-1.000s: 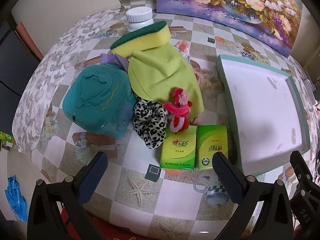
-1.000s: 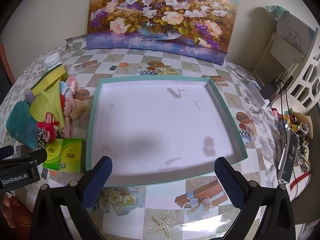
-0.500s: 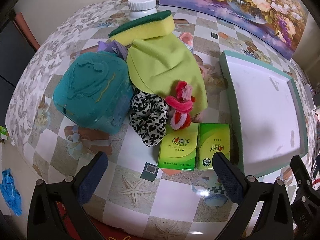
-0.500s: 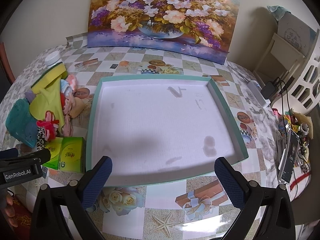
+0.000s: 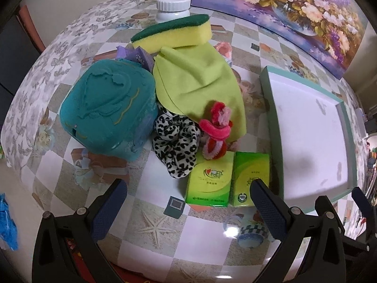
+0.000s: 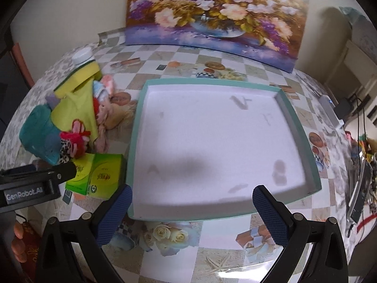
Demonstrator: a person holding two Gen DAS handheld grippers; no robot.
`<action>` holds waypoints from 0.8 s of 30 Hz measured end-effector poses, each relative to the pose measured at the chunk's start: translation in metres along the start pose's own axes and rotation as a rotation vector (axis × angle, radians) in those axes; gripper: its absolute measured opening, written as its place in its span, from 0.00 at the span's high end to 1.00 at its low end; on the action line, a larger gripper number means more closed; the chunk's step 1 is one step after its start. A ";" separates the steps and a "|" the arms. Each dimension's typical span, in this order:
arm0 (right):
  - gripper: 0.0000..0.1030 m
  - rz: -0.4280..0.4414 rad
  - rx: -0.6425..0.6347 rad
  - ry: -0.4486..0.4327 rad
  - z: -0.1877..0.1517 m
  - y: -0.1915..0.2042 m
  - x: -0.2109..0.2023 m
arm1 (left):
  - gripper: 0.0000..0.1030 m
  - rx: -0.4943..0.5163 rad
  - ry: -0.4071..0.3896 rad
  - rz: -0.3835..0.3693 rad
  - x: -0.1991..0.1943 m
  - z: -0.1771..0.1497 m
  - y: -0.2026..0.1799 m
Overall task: Organize soft objects
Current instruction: 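Move both grippers toward the green tissue packs at the pile, then grasp one green tissue pack with the left gripper while the right gripper grasps the other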
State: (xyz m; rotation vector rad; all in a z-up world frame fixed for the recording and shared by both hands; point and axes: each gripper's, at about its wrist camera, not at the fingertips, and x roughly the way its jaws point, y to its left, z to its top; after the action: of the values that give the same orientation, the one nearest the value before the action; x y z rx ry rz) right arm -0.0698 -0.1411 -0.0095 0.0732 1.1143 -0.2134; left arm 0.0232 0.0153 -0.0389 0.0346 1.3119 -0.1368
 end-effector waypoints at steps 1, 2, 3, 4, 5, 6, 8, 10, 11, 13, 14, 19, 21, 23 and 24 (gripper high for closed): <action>0.00 0.000 -0.002 0.007 0.000 0.000 0.001 | 0.03 -0.005 0.008 -0.009 0.003 0.001 0.000; 0.00 -0.001 -0.002 0.012 -0.001 0.000 0.002 | 0.07 -0.009 0.021 -0.021 0.006 0.000 0.001; 0.00 0.000 0.000 0.014 -0.001 0.000 0.002 | 0.15 -0.015 0.041 -0.043 0.010 0.001 0.002; 0.00 0.002 0.003 0.015 -0.001 -0.001 0.001 | 0.20 -0.018 0.056 -0.057 0.013 0.001 0.002; 0.00 0.003 0.005 0.014 -0.002 -0.001 0.001 | 0.20 -0.026 0.079 -0.075 0.018 0.002 0.002; 0.00 0.005 0.007 0.013 -0.002 -0.002 0.000 | 0.21 -0.032 0.096 -0.075 0.022 0.002 0.003; 0.00 0.006 0.007 0.016 -0.002 -0.002 0.000 | 0.23 -0.033 0.111 -0.059 0.029 0.003 0.003; 0.00 0.006 0.007 0.018 -0.002 -0.002 -0.001 | 0.32 -0.022 0.122 -0.047 0.035 0.004 0.000; 0.00 0.005 0.006 0.019 -0.001 -0.002 0.000 | 0.32 -0.024 0.128 -0.059 0.037 0.004 0.000; 0.00 0.005 0.004 0.019 -0.002 -0.002 -0.001 | 0.36 -0.033 0.134 -0.078 0.039 0.006 -0.001; 0.00 0.006 0.005 0.018 -0.002 -0.002 -0.001 | 0.38 -0.037 0.136 -0.090 0.040 0.007 0.000; 0.00 0.031 -0.005 0.001 0.001 0.003 -0.002 | 0.50 -0.069 0.147 -0.147 0.045 0.004 0.006; 0.00 0.067 -0.026 -0.007 0.004 0.010 0.000 | 0.51 -0.066 0.147 -0.149 0.046 0.002 0.008; 0.00 0.090 -0.061 0.004 0.007 0.021 0.006 | 0.51 -0.061 0.146 -0.156 0.047 0.002 0.010; 0.00 0.093 -0.076 0.014 0.007 0.025 0.009 | 0.52 -0.075 0.149 -0.165 0.048 0.002 0.012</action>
State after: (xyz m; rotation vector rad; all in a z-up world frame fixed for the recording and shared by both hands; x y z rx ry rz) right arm -0.0545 -0.1189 -0.0160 0.0590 1.1290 -0.0875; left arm 0.0383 0.0236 -0.0853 -0.1294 1.4670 -0.2292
